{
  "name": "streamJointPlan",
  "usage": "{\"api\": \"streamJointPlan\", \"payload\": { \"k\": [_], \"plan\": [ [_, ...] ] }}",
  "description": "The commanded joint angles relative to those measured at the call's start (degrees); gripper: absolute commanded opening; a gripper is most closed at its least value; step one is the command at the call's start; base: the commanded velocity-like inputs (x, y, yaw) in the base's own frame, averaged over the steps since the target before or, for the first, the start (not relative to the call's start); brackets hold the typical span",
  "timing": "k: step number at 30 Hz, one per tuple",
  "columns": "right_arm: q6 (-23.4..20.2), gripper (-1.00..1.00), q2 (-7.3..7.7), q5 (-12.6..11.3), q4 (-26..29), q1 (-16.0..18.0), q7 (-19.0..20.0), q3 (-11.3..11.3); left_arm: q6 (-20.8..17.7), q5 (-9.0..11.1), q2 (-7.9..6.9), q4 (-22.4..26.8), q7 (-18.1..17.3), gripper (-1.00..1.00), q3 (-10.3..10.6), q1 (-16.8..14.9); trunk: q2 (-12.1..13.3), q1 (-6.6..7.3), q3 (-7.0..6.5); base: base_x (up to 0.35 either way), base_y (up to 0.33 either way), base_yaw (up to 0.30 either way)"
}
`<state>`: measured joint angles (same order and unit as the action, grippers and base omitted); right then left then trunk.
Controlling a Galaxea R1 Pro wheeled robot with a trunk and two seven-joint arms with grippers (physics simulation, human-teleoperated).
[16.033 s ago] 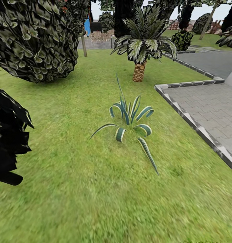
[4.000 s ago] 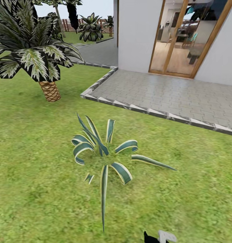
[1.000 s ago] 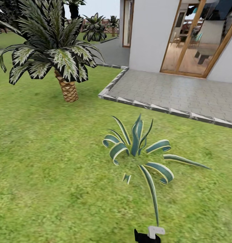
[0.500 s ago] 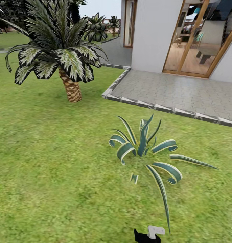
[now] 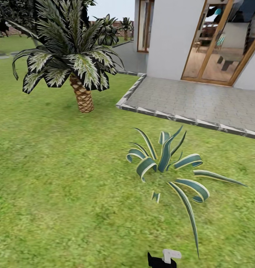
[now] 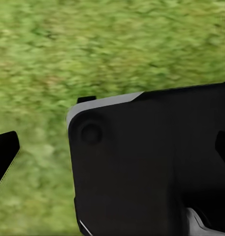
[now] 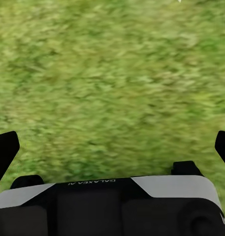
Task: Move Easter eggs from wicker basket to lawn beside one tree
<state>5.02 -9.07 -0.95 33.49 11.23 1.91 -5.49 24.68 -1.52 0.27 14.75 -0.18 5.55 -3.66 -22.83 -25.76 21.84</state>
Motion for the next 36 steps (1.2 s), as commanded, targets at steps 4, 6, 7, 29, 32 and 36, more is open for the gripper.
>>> {"api": "streamJointPlan", "payload": {
  "k": [4, 6, 7, 29, 32, 36],
  "plan": [
    [0.17, 1.0, -0.07, -0.1, 0.0, 0.02, 0.2, -0.31, 0.19, -0.15, -0.01, -0.07, 0.0, 1.0, 0.07, -0.05, -0.09, -0.03, 0.08, 0.0, 0.272, 0.0],
    [0.17, 1.0, -0.07, -0.1, 0.0, 0.02, 0.2, -0.31, 0.19, -0.14, -0.02, -0.07, -0.01, 1.0, 0.07, -0.04, -0.09, -0.03, 0.08, 0.0, 0.272, 0.0],
    [0.17, 1.0, -0.07, -0.1, 0.0, 0.02, 0.2, -0.31, 0.19, -0.14, -0.03, -0.07, -0.03, 1.0, 0.07, -0.04, -0.09, -0.03, 0.08, 0.0, 0.272, 0.0],
    [0.17, 1.0, -0.07, -0.1, 0.0, 0.02, 0.28, -0.31, 0.19, -0.15, -0.07, -0.07, 0.0, 1.0, 0.07, -0.04, -0.09, -0.03, 0.08, 0.0, 0.272, 0.0],
    [0.17, 1.0, -0.07, -0.1, 0.0, 0.02, 0.28, -0.31, 0.19, -0.15, -0.07, -0.07, -0.01, 1.0, 0.07, -0.04, -0.09, -0.03, 0.08, 0.0, 0.272, 0.0],
    [0.17, 1.0, -0.07, -0.1, 0.0, 0.02, 0.29, -0.31, 0.19, -0.15, -0.08, -0.07, 0.0, 1.0, 0.07, -0.04, -0.09, -0.03, 0.08, 0.0, 0.272, 0.0]
  ]
}}
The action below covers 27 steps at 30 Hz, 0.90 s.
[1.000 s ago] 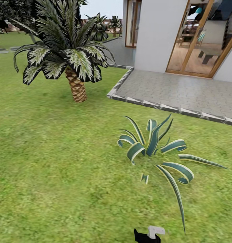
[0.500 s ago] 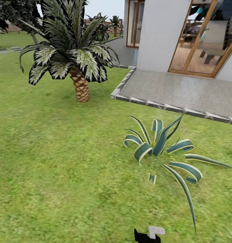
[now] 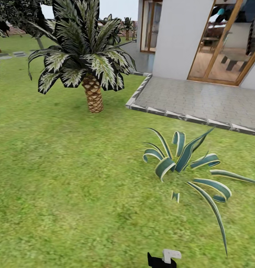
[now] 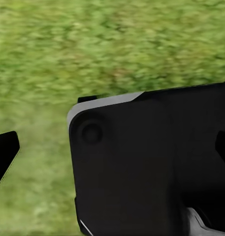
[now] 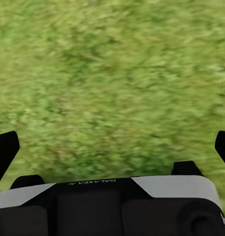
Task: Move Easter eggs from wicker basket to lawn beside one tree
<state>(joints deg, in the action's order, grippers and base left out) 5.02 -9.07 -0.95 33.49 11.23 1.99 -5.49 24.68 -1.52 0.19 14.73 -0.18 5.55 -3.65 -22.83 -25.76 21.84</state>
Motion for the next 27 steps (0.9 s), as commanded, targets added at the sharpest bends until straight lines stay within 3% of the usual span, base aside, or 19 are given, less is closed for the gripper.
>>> {"api": "streamJointPlan", "payload": {
  "k": [1, 27],
  "plan": [
    [0.17, 1.0, -0.07, -0.1, 0.0, 0.02, 0.21, -0.31, 0.19, -0.15, -0.01, -0.05, 0.0, 1.0, 0.07, -0.04, -0.09, -0.03, 0.08, 0.0, 0.272, 0.0],
    [0.17, 1.0, -0.07, -0.1, 0.0, 0.02, 0.21, -0.31, 0.19, -0.15, 0.04, -0.05, 0.0, 1.0, 0.07, -0.05, -0.09, -0.03, 0.08, 0.0, 0.272, 0.0]
  ]
}}
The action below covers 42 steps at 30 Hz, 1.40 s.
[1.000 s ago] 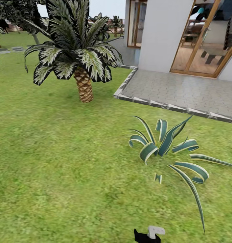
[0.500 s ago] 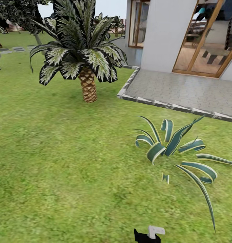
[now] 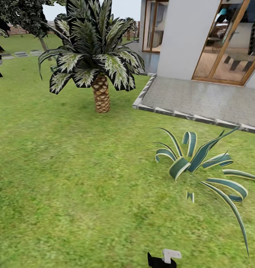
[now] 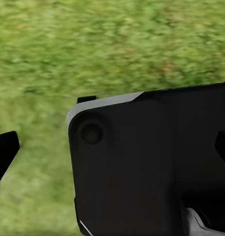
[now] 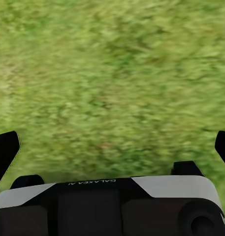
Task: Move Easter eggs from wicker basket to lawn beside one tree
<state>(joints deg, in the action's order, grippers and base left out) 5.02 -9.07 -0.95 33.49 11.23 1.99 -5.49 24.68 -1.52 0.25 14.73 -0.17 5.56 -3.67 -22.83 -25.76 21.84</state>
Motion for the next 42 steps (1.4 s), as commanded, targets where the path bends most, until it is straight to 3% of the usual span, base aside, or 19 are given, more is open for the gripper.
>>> {"api": "streamJointPlan", "payload": {
  "k": [1, 19, 31, 42],
  "plan": [
    [0.17, 1.0, -0.07, -0.1, 0.0, 0.02, 0.21, -0.31, 0.19, -0.15, -0.01, -0.05, 0.0, 1.0, 0.07, -0.04, -0.09, -0.03, 0.08, 0.0, 0.272, 0.0],
    [0.16, 1.0, -0.07, -0.1, -0.03, 0.02, 0.25, -0.31, 0.19, -0.15, -0.05, -0.14, 0.0, 1.0, 0.07, -0.02, -0.09, -0.03, 0.08, 0.0, 0.244, 0.0],
    [0.18, 1.0, 0.01, -0.09, -0.01, -0.05, 0.17, -0.4, 0.21, -0.13, -0.07, -0.21, 0.0, 1.0, 0.07, -0.02, -0.09, -0.03, 0.08, 0.0, 0.032, 0.007],
    [0.09, 1.0, -0.19, -0.1, -0.68, -0.06, 0.2, -0.23, 0.26, -0.08, 0.01, -0.24, 0.0, 1.0, 0.07, -0.02, -0.09, -0.03, 0.08, 0.0, 0.001, 0.23]
  ]
}}
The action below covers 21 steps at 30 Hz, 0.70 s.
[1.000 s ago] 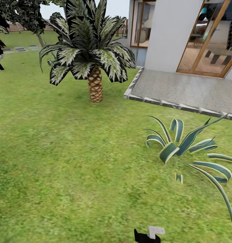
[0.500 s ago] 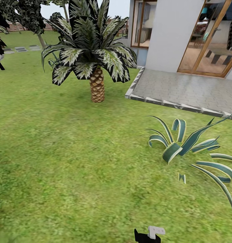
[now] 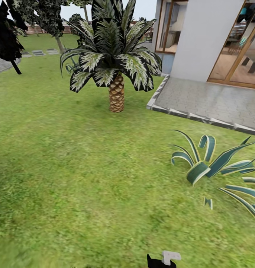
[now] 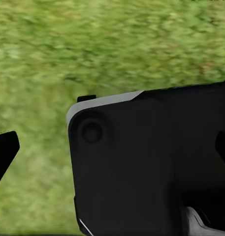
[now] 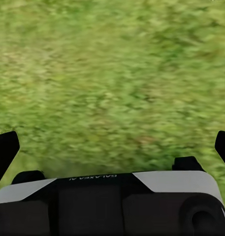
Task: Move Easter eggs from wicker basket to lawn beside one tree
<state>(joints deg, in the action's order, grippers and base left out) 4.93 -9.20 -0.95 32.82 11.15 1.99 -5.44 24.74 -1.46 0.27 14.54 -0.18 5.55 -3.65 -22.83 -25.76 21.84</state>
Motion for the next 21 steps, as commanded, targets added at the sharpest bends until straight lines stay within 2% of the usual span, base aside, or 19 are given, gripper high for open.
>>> {"api": "streamJointPlan", "payload": {
  "k": [1, 21],
  "plan": [
    [0.17, 1.0, -0.08, -0.1, -0.18, 0.02, 0.21, -0.28, 0.21, -0.17, -0.01, -0.08, 0.01, 1.0, 0.07, -0.05, -0.09, -0.03, 0.08, 0.0, 0.0, 0.284],
    [0.25, 1.0, -0.07, 0.07, -1.56, 0.02, 0.38, -0.24, 0.08, -0.04, 0.08, -0.24, 0.01, 1.0, -0.31, -0.05, -0.09, -0.03, -0.16, 0.0, 0.0, 0.285]
  ]
}}
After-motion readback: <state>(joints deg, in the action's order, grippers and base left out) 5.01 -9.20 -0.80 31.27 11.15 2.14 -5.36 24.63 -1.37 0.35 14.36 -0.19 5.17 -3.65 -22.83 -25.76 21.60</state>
